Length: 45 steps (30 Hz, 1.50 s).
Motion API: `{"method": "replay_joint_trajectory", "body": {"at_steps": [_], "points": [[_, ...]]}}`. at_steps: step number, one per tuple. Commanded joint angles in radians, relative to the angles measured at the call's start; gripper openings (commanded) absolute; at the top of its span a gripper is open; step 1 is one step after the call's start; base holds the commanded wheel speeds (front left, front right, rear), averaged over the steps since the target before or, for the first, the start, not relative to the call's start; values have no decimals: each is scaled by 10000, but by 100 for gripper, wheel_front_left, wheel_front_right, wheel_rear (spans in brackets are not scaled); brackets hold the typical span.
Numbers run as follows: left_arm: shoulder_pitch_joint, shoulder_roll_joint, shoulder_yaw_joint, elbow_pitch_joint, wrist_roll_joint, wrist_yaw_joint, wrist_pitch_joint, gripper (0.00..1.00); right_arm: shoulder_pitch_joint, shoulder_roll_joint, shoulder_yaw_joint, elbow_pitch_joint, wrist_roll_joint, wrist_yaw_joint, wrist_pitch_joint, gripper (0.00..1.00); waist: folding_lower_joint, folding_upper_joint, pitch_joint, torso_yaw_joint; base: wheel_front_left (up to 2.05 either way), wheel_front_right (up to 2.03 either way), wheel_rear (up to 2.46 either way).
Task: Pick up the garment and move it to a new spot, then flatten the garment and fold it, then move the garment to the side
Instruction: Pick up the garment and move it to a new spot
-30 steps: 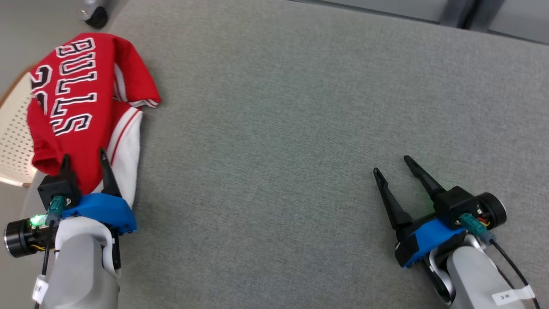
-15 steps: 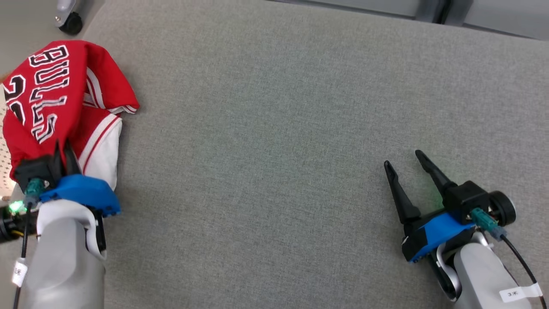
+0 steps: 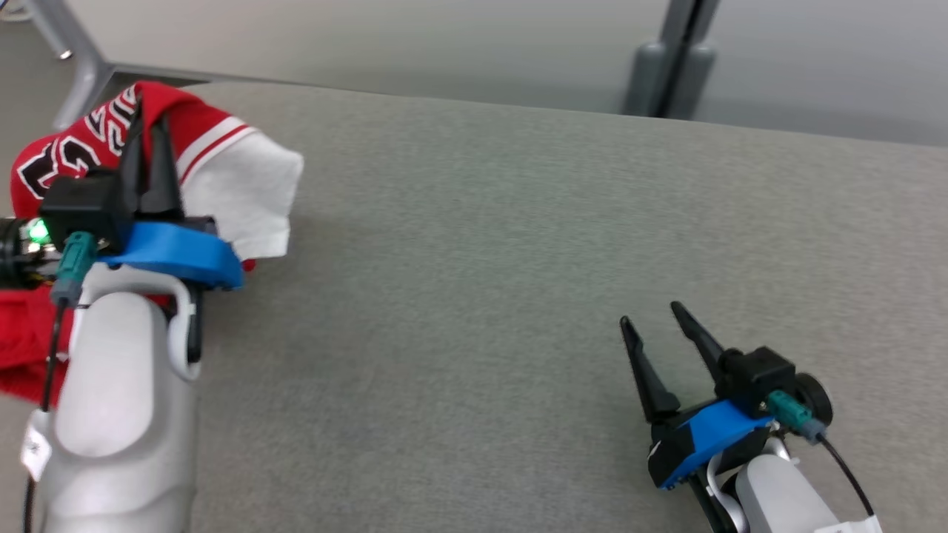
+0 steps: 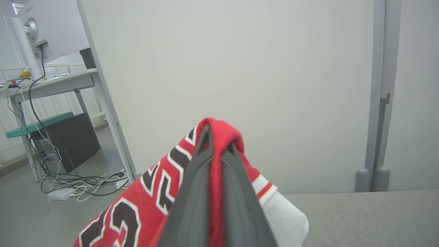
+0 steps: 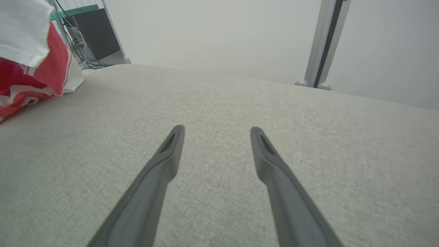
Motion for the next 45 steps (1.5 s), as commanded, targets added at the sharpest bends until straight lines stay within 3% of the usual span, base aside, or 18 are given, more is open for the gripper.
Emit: {"method": "replay_joint_trajectory", "body": {"at_steps": [1, 10, 17, 24, 29, 30, 31, 32, 38, 45], "points": [[-205, -224, -138, -125, -168, -98, -28, 0, 153, 47, 47, 56, 87, 1, -39, 100, 3, 2, -578, -705, 0, 0, 0], [-26, -981, -1409, -506, -673, -337, -29, 0, 182, 183, 160, 172, 166, 1, -39, 100, 3, 2, -842, -2845, 0, 0, 0], [-134, -1220, -2701, -209, -1609, -365, -29, 0, 100, 193, 233, 174, 252, 1, -40, 100, 3, 2, -602, -4455, 0, 0, 0], [-403, -1218, -4885, -468, -3107, 230, -29, 0, -58, 193, 351, 62, 464, 1, -40, 100, 3, 2, -260, -5583, 0, 0, 0], [-538, -1208, -5926, -340, -3500, 596, -29, 0, -143, 193, 394, 12, 608, 1, -40, 100, 3, 2, -84, -5857, 0, 0, 0], [-523, -1193, -6012, -83, -3485, 782, -28, 18, -146, 193, 358, -9, 623, 1, -40, 100, 3, 2, -45, -5845, 0, 0, 0], [-460, -1198, -5982, 85, -3440, 880, -28, 84, -136, 190, 316, -18, 621, 1, -40, 100, 3, 2, -41, -5799, 0, 0, 0], [-370, -1198, -5918, 308, -3383, 963, -28, 100, -112, 194, 278, -20, 614, 1, -40, 100, 3, 2, -55, -5728, 0, 0, 0], [484, -1029, -4891, 1064, -2945, 1282, -29, 100, 104, 193, 120, -20, 482, 1, -40, 100, 3, 2, -287, -5110, 0, 0, 0], [2274, -734, -3239, 515, -2567, 1606, -28, 100, 403, 190, -158, -48, 262, 1, -40, 100, 3, 2, -765, -4211, 0, 0, 0]]}}
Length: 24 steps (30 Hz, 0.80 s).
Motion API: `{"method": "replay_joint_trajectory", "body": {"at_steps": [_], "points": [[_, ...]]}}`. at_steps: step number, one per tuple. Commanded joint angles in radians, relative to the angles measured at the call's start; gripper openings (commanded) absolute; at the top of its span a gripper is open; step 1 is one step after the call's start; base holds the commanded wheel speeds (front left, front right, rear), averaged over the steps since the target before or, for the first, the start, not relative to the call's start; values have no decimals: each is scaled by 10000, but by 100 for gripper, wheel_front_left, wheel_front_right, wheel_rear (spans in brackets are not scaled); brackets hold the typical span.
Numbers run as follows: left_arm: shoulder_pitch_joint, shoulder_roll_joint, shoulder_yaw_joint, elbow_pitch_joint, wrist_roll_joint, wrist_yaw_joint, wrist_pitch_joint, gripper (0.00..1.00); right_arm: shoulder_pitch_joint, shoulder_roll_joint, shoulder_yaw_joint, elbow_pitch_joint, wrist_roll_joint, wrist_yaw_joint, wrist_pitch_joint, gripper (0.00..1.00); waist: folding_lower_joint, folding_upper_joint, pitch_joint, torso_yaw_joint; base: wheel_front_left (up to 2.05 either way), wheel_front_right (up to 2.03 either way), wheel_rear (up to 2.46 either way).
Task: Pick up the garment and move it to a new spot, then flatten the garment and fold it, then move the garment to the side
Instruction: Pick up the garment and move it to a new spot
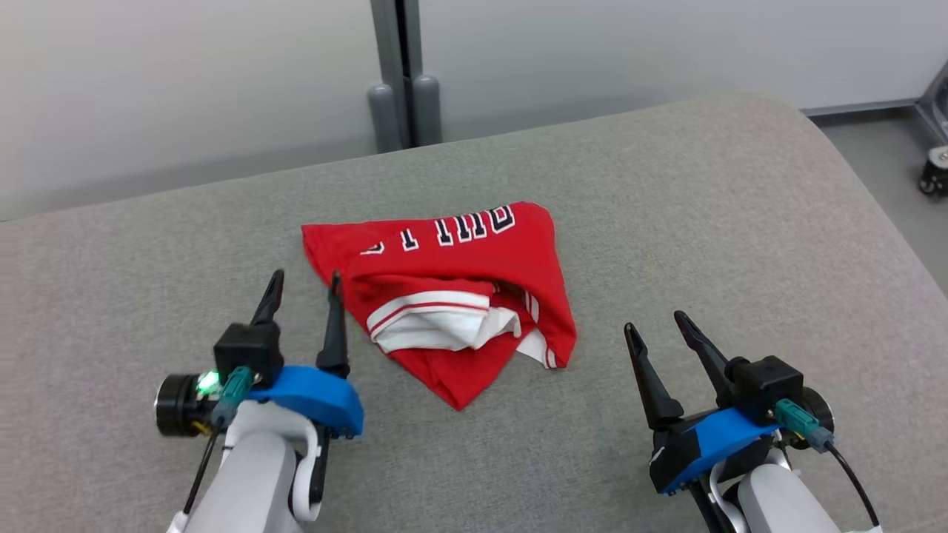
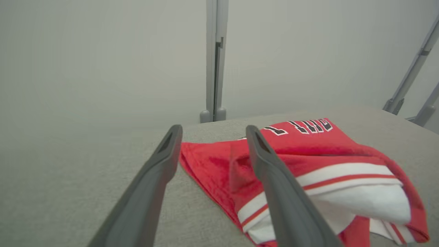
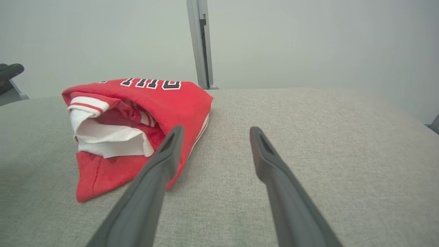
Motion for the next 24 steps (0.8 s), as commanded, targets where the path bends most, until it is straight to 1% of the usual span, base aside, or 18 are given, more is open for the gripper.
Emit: {"method": "replay_joint_trajectory", "body": {"at_steps": [1, 4, 6, 13, 18, 20, 24], "points": [[531, 8, 495, -256, 77, 128, -30, 100, 214, -12, -68, -40, -98, 1, -40, 100, 0, 0, -114, 247, 0, 0, 0], [1391, -89, 1218, -642, 220, 207, -30, 100, 325, -19, -172, -32, -129, 1, -40, 100, 0, 0, -338, 624, 0, 0, 0], [1956, -186, 1639, -846, 305, 179, -30, 100, 439, -16, -202, 16, -142, 1, -40, 100, 0, 0, -493, 853, 0, 0, 0], [3646, -402, 2636, -1681, 742, 121, -30, 100, 856, -19, -281, 98, -177, 1, -40, 100, 0, 0, -1010, 1400, 0, 0, 0], [4341, -470, 2879, -1925, 990, -75, -30, 100, 1029, -24, -288, 156, -233, 1, -40, 100, 0, 0, -1158, 1578, 0, 0, 0], [4438, -466, 2850, -1915, 991, -155, -30, 100, 1009, -21, -279, 181, -249, 1, -40, 100, 0, 0, -1165, 1648, 0, 0, 0], [4368, -472, 2601, -1908, 838, -143, -29, 100, 1058, -22, -278, 256, -297, 1, -40, 100, 0, 0, -1123, 1822, 0, 0, 0]]}}
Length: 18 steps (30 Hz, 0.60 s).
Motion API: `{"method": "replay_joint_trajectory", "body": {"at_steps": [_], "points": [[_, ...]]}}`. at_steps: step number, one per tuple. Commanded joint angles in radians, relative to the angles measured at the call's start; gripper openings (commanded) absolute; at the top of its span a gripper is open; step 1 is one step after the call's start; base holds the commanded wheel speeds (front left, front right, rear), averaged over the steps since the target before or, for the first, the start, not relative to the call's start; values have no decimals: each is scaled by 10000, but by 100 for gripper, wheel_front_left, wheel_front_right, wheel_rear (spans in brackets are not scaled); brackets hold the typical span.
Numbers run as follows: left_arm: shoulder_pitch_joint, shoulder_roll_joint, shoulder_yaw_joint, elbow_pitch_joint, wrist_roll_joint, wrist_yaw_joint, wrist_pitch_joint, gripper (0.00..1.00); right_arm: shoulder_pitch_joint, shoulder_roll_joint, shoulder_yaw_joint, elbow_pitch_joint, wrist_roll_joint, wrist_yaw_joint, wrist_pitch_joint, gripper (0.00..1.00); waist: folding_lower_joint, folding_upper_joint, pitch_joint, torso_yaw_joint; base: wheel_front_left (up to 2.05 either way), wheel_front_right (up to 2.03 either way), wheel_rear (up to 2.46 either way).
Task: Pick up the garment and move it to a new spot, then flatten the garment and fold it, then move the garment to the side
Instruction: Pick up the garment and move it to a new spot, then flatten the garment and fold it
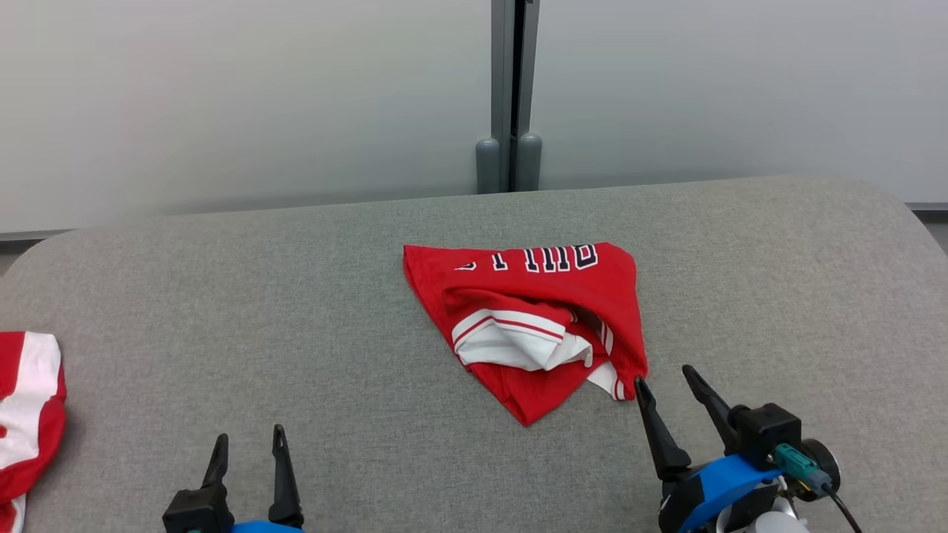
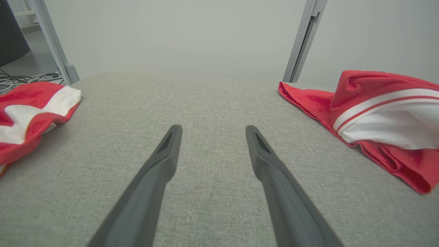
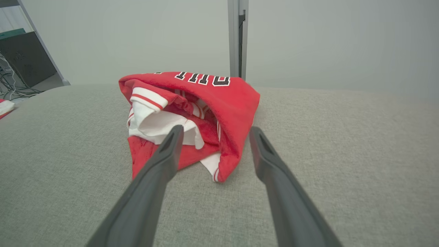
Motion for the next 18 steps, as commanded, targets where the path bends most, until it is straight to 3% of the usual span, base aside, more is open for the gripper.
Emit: {"method": "replay_joint_trajectory", "body": {"at_steps": [1, 8, 18], "points": [[-53, -20, -155, 2, -43, -18, -28, 100, 82, -32, 19, 86, -76, 1, -39, 100, 0, 1, 73, 111, 0, 0, 0], [-359, -24, -668, 49, -37, -105, -28, 100, -309, -33, 52, 501, -291, 1, -40, 100, 0, 1, 430, 625, 0, 0, 0], [-694, -15, -1269, 115, -160, -74, -28, 100, -1004, -151, -710, 1414, -874, 1, -40, 100, 0, 1, 1241, 1899, 0, 0, 0]]}}
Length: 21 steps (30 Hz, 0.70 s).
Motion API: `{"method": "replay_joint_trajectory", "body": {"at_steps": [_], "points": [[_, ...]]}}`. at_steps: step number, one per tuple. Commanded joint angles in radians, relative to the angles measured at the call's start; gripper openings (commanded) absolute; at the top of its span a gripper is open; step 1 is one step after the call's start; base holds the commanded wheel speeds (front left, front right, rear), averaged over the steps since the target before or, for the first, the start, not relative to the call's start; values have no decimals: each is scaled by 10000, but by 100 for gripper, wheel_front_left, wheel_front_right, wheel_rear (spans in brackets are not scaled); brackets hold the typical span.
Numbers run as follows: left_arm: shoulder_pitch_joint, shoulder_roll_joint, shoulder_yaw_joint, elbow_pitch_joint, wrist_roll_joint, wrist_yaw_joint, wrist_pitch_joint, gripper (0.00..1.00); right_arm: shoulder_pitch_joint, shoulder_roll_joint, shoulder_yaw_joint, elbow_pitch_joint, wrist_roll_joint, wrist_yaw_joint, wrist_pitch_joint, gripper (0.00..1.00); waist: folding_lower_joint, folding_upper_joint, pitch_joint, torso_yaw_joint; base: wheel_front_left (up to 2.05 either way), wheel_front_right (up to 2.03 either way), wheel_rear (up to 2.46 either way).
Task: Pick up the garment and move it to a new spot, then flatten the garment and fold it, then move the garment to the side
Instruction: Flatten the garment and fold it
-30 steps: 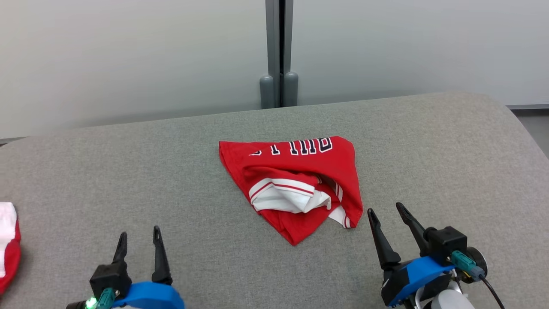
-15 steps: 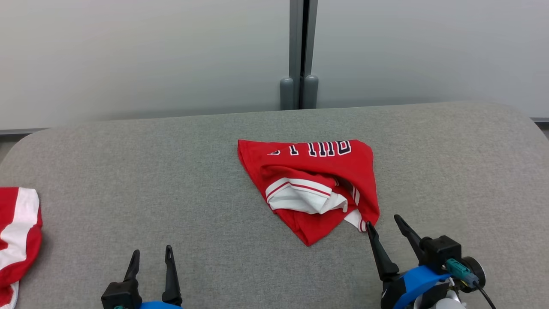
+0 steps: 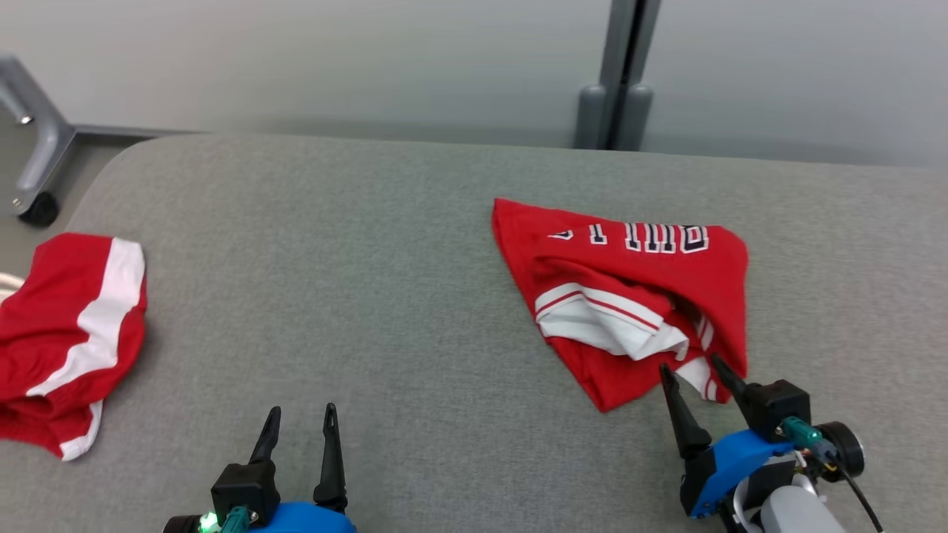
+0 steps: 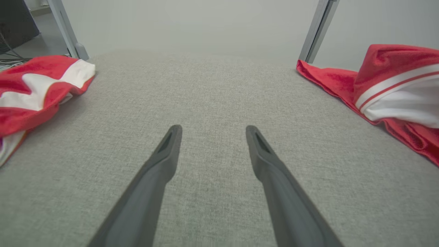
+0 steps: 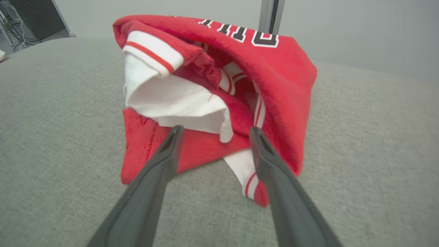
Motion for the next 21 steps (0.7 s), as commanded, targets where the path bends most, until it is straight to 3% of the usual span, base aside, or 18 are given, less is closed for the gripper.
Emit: {"method": "replay_joint_trajectory", "body": {"at_steps": [1, 8, 9, 10, 12, 17, 21], "points": [[-171, -6, -9, -6, -26, 60, -28, 100, -200, -81, -139, 101, -140, 1, -40, 100, -1, 0, 310, 358, 0, 0, 0], [-302, -5, -63, -28, -82, 88, -28, 100, -527, -19, -613, 298, -546, 1, -40, 100, -1, 0, 712, 675, 0, 0, 0], [-323, -5, -84, -49, -113, 116, -28, 100, -567, -14, -560, 327, -611, 1, -40, 82, -1, 0, 746, 682, 0, 0, 0], [-346, -5, -111, -59, -144, 136, -28, 100, -585, -13, -541, 359, -637, 1, -40, 36, -1, 0, 772, 679, 0, 0, 0], [-409, -7, -181, -33, -173, 164, -28, 100, -597, -9, -487, 395, -621, 1, -40, 0, -1, 0, 811, 653, 0, 0, 0], [-462, -3, -264, 55, -260, 186, -27, 100, -461, 33, 152, -165, 18, 1, -40, 0, -1, 0, 693, 492, 0, 0, 0], [-347, -3, -278, 172, -230, 143, -27, 100, -285, 46, 2071, -1060, 2012, 1, -40, 0, -1, 0, 365, 312, 0, 0, 0]]}}
